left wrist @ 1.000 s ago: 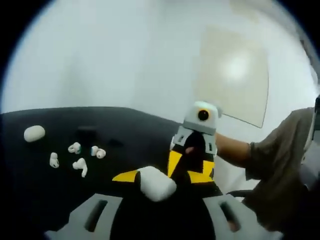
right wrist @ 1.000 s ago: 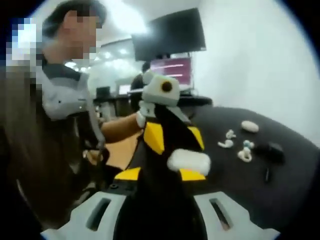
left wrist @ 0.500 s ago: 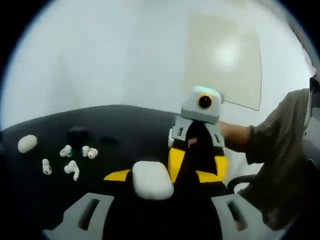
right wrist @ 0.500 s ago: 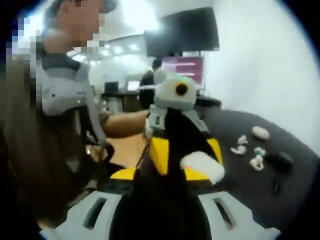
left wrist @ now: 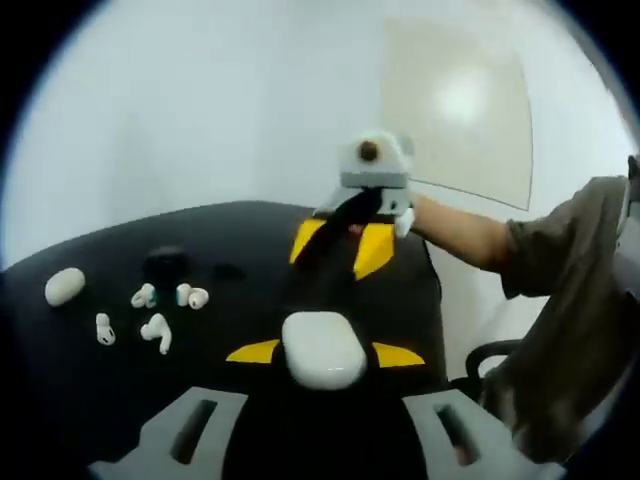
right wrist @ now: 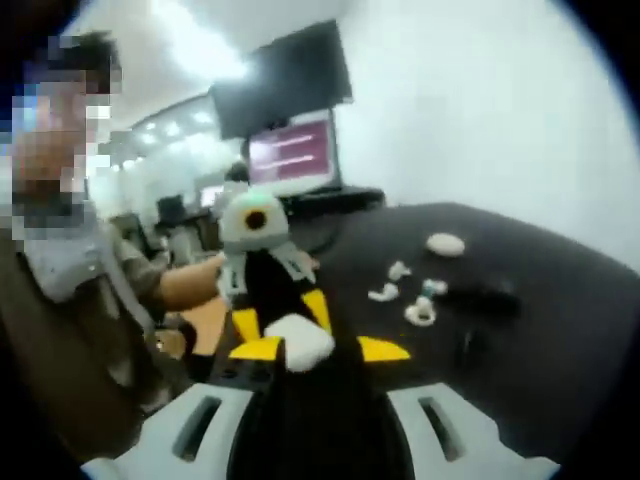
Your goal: Pick up three earphones and place each one into its charging case using tactile feedback, ensure that each earphone is properly inserted and securely positioned inside the case.
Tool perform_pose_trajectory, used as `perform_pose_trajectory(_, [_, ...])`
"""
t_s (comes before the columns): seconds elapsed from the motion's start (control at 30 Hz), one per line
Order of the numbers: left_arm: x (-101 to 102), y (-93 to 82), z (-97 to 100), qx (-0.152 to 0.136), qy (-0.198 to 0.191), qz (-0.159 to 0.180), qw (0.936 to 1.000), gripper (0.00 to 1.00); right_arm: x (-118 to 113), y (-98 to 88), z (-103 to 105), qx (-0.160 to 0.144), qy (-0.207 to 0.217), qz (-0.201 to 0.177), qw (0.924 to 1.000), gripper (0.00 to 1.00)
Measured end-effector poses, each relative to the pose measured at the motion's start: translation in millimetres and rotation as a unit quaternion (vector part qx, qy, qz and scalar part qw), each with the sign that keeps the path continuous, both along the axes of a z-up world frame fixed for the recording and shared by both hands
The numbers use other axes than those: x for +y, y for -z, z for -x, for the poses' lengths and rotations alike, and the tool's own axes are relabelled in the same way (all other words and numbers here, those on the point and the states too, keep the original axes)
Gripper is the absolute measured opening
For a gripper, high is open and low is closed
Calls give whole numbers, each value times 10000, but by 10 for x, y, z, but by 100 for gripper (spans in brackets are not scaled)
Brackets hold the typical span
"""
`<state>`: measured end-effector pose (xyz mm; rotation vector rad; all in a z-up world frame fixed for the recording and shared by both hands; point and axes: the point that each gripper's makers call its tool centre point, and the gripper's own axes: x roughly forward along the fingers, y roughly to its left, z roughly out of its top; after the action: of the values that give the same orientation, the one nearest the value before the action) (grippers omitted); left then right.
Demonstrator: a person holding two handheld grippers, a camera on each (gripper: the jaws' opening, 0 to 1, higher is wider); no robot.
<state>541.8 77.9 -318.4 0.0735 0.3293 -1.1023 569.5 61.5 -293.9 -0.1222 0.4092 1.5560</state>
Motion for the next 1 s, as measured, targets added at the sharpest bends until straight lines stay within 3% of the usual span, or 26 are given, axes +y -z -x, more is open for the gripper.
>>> perform_pose_trajectory(0.07, [3,-6,2,-214,60,-66,9997,31,150,141,107,416,-184,106,9989,29])
perform_pose_trajectory(0.13, [-2,-25,0,-653,164,-181,9976,31,242,192,217,949,-321,78,9949,31])
perform_pose_trajectory(0.17, [-11,-38,11,-1004,252,-264,9943,31,290,182,252,1140,-324,-37,9929,30])
perform_pose_trajectory(0.2, [-22,-48,24,-1111,274,-246,9931,31,310,179,239,1059,-300,-93,9939,28])
perform_pose_trajectory(0.27, [-15,-37,12,-983,239,-247,9946,30,307,169,234,1208,-172,30,9925,27])
perform_pose_trajectory(0.33, [-16,-39,4,-951,261,-250,9948,30,297,157,265,1154,-129,27,9932,25])
perform_pose_trajectory(0.43, [-5,-2,10,-577,219,-202,9979,28,224,26,307,-49,-348,-306,9989,21])
perform_pose_trajectory(0.53, [8,-23,-17,-541,167,-144,9983,27,146,-7,391,-1110,-371,-339,9926,19])
perform_pose_trajectory(0.7, [-49,-55,47,-518,364,-22,9980,18,113,-50,426,-2149,-264,-389,9755,18])
perform_pose_trajectory(1.0, [-23,-67,72,-571,426,-42,9975,14,163,-81,387,-1823,-210,-289,9826,19])
